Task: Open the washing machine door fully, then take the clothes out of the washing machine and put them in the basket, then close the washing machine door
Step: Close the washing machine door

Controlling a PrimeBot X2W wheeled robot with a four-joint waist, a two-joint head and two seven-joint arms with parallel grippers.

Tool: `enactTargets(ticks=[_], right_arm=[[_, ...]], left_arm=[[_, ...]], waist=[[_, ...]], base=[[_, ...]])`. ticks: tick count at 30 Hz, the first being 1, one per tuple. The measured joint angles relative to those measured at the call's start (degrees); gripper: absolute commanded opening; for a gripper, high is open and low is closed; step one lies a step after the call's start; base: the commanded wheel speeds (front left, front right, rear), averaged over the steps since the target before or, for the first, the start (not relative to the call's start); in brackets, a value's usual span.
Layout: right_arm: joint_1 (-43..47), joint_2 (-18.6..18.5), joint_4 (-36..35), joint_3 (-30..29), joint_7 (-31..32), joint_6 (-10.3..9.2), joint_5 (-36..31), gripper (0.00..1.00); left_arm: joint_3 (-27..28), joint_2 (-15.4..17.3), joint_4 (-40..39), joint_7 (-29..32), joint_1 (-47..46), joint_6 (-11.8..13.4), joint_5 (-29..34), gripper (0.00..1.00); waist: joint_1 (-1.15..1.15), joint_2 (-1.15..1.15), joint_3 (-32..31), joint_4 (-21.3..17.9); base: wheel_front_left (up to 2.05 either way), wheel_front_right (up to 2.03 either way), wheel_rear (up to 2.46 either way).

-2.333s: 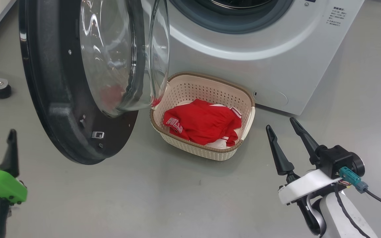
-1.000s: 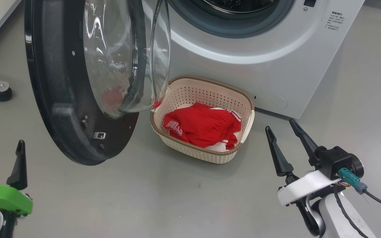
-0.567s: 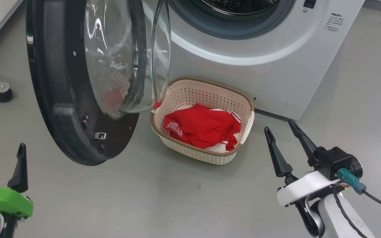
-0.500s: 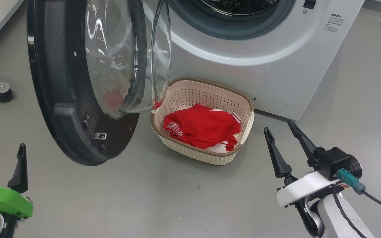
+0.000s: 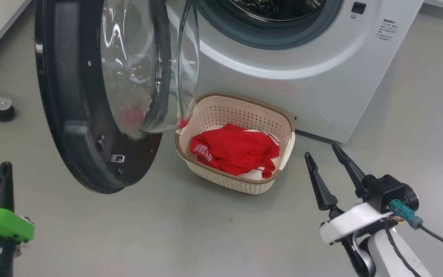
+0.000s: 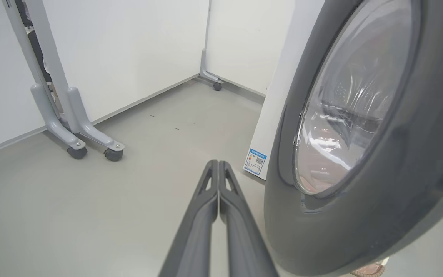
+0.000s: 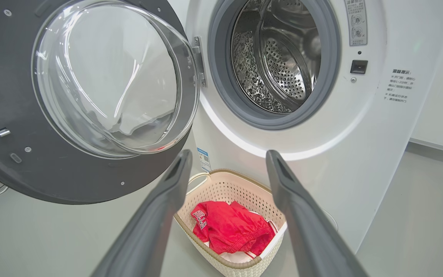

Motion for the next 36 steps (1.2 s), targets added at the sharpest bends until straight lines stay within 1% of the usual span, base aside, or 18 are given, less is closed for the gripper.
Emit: enactTargets(ticks=[3, 5, 7, 10, 12, 14, 16, 17, 20, 22, 24, 27, 29, 32, 36], right_arm=[[0.10, 0.01, 0.00, -0.01, 0.00, 0.00, 0.00, 1.00], [0.16, 0.01, 0.00, -0.03, 0.00, 0.00, 0.00, 1.00], [0.19, 0.00, 0.01, -0.04, 0.00, 0.00, 0.00, 1.00], [0.24, -0.02, 0.08, -0.03, 0.00, 0.00, 0.00, 1.00], [0.24, -0.03, 0.11, -0.03, 0.00, 0.00, 0.00, 1.00], [0.24, -0.02, 0.12, -0.05, 0.00, 0.00, 0.00, 1.00], [0.24, -0.02, 0.12, -0.16, 0.00, 0.00, 0.00, 1.00], [0.24, -0.02, 0.12, -0.16, 0.00, 0.00, 0.00, 1.00], [0.24, -0.02, 0.12, -0.32, 0.00, 0.00, 0.00, 1.00], [0.24, -0.02, 0.12, -0.38, 0.00, 0.00, 0.00, 1.00], [0.24, -0.01, 0.12, -0.38, 0.00, 0.00, 0.00, 1.00], [0.24, 0.00, 0.12, -0.38, 0.00, 0.00, 0.00, 1.00], [0.24, 0.02, 0.12, -0.41, 0.00, 0.00, 0.00, 1.00], [0.24, 0.03, 0.12, -0.44, 0.00, 0.00, 0.00, 1.00], [0.24, 0.05, 0.12, -0.43, 0.00, 0.00, 0.00, 1.00]], left_arm=[[0.82, -0.45, -0.13, 2.32, -1.28, 0.00, -4.63, 0.00], [2.30, -1.49, -0.22, 4.34, -2.50, 0.00, -9.44, 0.00], [4.13, -3.41, -0.29, 6.98, -4.12, 0.00, -15.27, 0.00], [8.33, -7.31, 0.52, 11.37, -7.08, 0.00, -25.60, 0.00], [10.81, -8.43, 1.36, 14.25, -8.62, 0.01, -30.59, 0.00], [13.08, -8.98, 2.04, 17.22, -10.11, 0.87, -35.29, 0.00], [14.93, -9.58, 2.38, 20.03, -11.61, 2.45, -39.45, 0.00], [14.93, -9.58, 2.38, 20.03, -11.61, 2.45, -39.45, 0.00], [17.30, -10.50, 3.28, 24.21, -13.47, 5.98, -45.30, 0.00], [18.47, -10.82, 3.92, 26.79, -13.99, 8.14, -47.99, 0.00], [19.02, -10.83, 4.22, 29.21, -14.08, 10.37, -49.69, 0.00], [19.20, -10.78, 4.26, 32.92, -14.12, 12.66, -52.08, 0.00], [19.01, -10.63, 4.12, 36.40, -14.12, 12.96, -53.32, 0.00], [18.56, -10.72, 3.81, 39.54, -14.11, 13.04, -55.50, 0.00], [17.62, -11.02, 2.66, 43.05, -13.96, 13.29, -56.39, 0.00]], waist=[[0.00, 0.00, -0.01, -0.01], [0.00, 0.00, 0.02, 0.01], [0.00, 0.00, 0.09, 0.02], [0.00, 0.00, 0.18, 0.03], [0.00, 0.00, 0.22, 0.00], [0.00, 0.00, 0.25, -0.07], [0.00, 0.00, 0.26, -0.20], [0.00, 0.00, 0.26, -0.20], [0.00, 0.00, 0.23, -0.47], [0.00, 0.00, 0.20, -0.67], [0.00, 0.00, 0.17, -0.88], [0.00, 0.00, 0.13, -1.17], [0.00, 0.00, 0.14, -1.40], [0.00, 0.00, 0.17, -1.53], [0.00, 0.00, 0.14, -1.61]], base=[[0.00, 0.00, 0.00], [0.00, 0.00, 0.00], [0.00, 0.00, 0.00], [0.00, 0.00, 0.00], [0.00, 0.00, 0.00], [0.00, 0.00, 0.00], [0.00, 0.00, 0.00], [0.00, 0.00, 0.00], [0.00, 0.00, 0.00], [0.00, 0.00, 0.00], [0.00, 0.00, 0.00], [0.00, 0.00, 0.00], [0.00, 0.00, 0.00], [0.00, 0.00, 0.00], [0.00, 0.00, 0.00]])
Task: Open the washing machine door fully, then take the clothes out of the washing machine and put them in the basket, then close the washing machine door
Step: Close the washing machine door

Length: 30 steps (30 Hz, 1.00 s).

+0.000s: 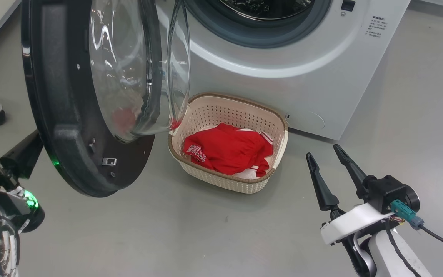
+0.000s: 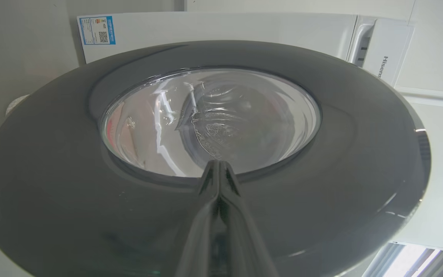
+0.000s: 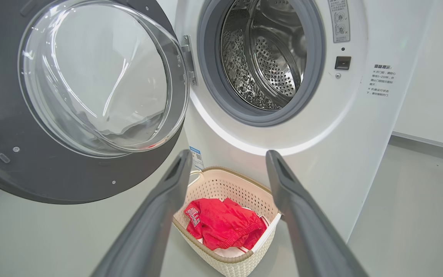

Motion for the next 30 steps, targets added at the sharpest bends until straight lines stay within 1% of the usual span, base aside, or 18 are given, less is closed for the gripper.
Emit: enactTargets(ticks=[8, 13, 15, 19, 30], right_arm=[[0.00, -0.02, 0.12, 0.01, 0.00, 0.00, 0.00, 1.00], [0.01, -0.01, 0.23, 0.12, 0.00, 0.00, 0.00, 1.00], [0.01, -0.01, 0.24, 0.57, 0.00, 0.00, 0.00, 1.00], [-0.01, 0.19, 0.38, 1.35, 0.00, 0.00, 0.00, 1.00], [-0.15, 0.30, 0.45, 1.65, 0.00, 0.00, 0.00, 1.00]], left_arm=[[-0.93, -0.21, -2.32, 4.99, 1.46, 0.16, -2.76, 0.00], [-1.05, -0.41, -3.07, 6.47, 2.50, 0.26, -3.45, 0.00], [-0.90, -0.69, -3.58, 6.54, 2.79, 0.68, -3.98, 0.00], [-0.91, -1.37, -4.32, 7.16, 3.27, 0.68, -5.43, 0.00], [-3.09, -3.79, -6.54, 8.26, 4.09, 0.73, -5.87, 0.00]], waist=[[0.00, 0.00, -0.34, -0.37], [0.00, 0.00, -0.51, -0.84], [0.00, 0.00, -0.51, -1.12], [0.00, 0.00, -0.32, -2.14], [0.00, 0.00, 0.63, -6.22]], base=[[0.00, 0.00, 0.00], [0.00, 0.00, 0.00], [0.00, 0.00, 0.00], [0.00, 0.00, 0.00], [0.00, 0.00, 0.00]])
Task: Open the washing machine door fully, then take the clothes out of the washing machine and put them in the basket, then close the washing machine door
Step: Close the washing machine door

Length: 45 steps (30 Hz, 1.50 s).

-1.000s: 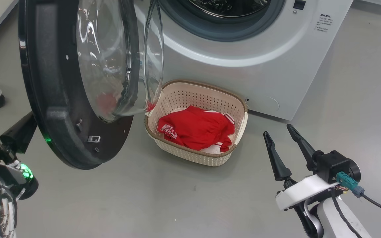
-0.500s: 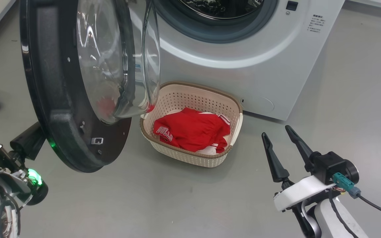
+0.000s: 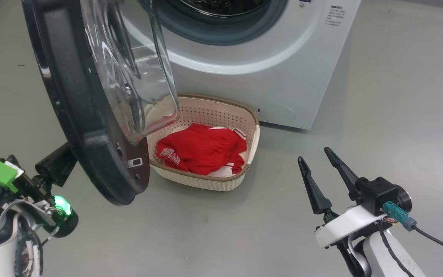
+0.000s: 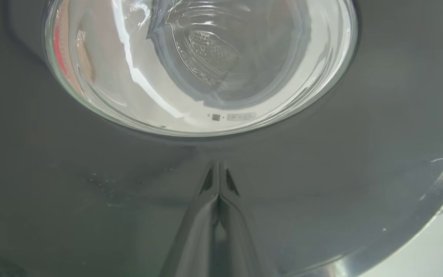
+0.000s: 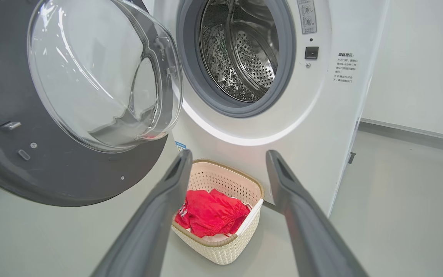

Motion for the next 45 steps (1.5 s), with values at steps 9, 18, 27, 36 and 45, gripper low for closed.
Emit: enactTargets(ticks=[9, 18, 27, 36, 45], right_arm=[[-0.77, 0.26, -0.04, 0.15, 0.00, 0.00, 0.00, 1.00], [-1.16, 0.37, -0.20, 0.32, 0.00, 0.00, 0.00, 1.00], [-1.54, 0.59, -0.63, 0.53, 0.00, 0.00, 0.00, 1.00], [-2.08, 0.77, -1.15, 0.69, 0.00, 0.00, 0.01, 1.00], [-3.59, 0.94, -2.43, 0.65, 0.00, 0.00, 0.10, 1.00]], left_arm=[[-1.54, -1.68, -1.85, 0.22, 0.15, 0.02, -0.52, 0.00], [-2.23, -2.24, -2.87, -0.42, 0.14, 0.02, -1.01, 0.00], [-3.26, -3.42, -3.43, -2.41, -0.22, 0.03, -1.85, 0.00], [-2.67, -3.72, -3.66, -7.79, -2.73, 0.03, -0.94, 0.00], [-1.09, -3.85, -3.63, -12.49, -6.68, 0.03, -0.98, 0.00]], waist=[[0.00, 0.00, 1.16, -4.19], [0.00, 0.00, 2.36, -8.84], [0.00, 0.00, 3.78, -13.43], [0.00, 0.00, 6.00, -17.63], [0.00, 0.00, 8.82, -21.06]], base=[[0.00, 0.00, 0.00], [0.00, 0.00, 0.00], [0.00, 0.00, 0.00], [0.00, 0.00, 0.00], [0.00, 0.00, 0.00]])
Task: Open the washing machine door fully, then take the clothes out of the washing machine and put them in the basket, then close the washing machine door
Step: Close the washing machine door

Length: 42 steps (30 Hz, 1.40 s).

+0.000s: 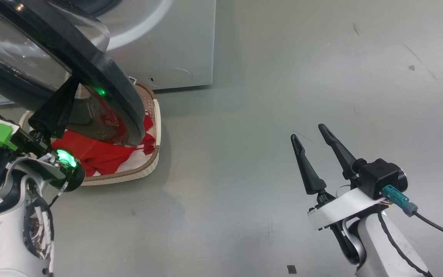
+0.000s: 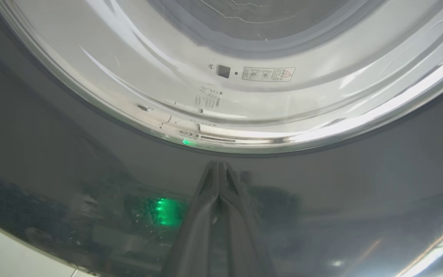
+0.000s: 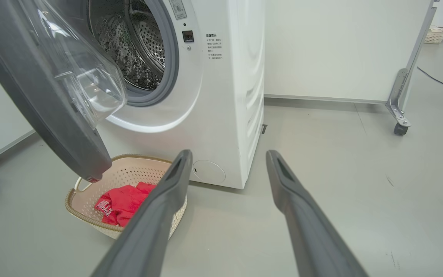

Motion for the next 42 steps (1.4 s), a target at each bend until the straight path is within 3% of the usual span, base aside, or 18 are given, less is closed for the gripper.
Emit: enactTargets(ticks=[15, 24, 36, 38, 42], right_arm=[[-1.19, 0.40, -0.69, 0.13, 0.00, 0.00, 2.46, 1.00], [-2.08, 0.65, -1.64, 0.67, 0.00, -0.08, 4.23, 1.00], [-2.10, 0.70, -1.78, -0.25, 0.00, -0.68, 5.00, 1.00], [-2.11, 0.70, -1.77, -0.56, 0.00, -0.68, 4.80, 1.00], [-2.25, 0.70, -1.69, -1.47, 0.00, -0.68, 3.86, 1.00]], left_arm=[[-0.09, -0.12, 0.00, -6.67, -7.15, 0.00, 1.07, 0.00], [0.24, -0.46, 1.96, -10.92, -12.63, 0.00, 1.81, 0.00], [-2.26, -0.69, 6.27, -11.52, -14.45, -0.33, 2.03, 0.00], [-3.20, -0.75, 6.86, -11.22, -14.39, -1.36, 2.55, 0.00], [-7.81, -0.19, 8.02, -10.60, -12.63, -3.71, 9.25, 0.00]], waist=[[0.00, 0.00, 5.09, -8.04], [0.00, 0.00, 7.56, -10.91], [0.00, 0.00, 7.04, -10.33], [0.00, 0.00, 6.60, -9.75], [0.00, 0.00, 5.52, -8.37]], base=[[0.00, 0.00, 0.00], [0.00, 0.00, 0.00], [0.00, 0.00, 0.00], [0.00, 0.00, 0.00], [0.00, 0.00, 0.00]])
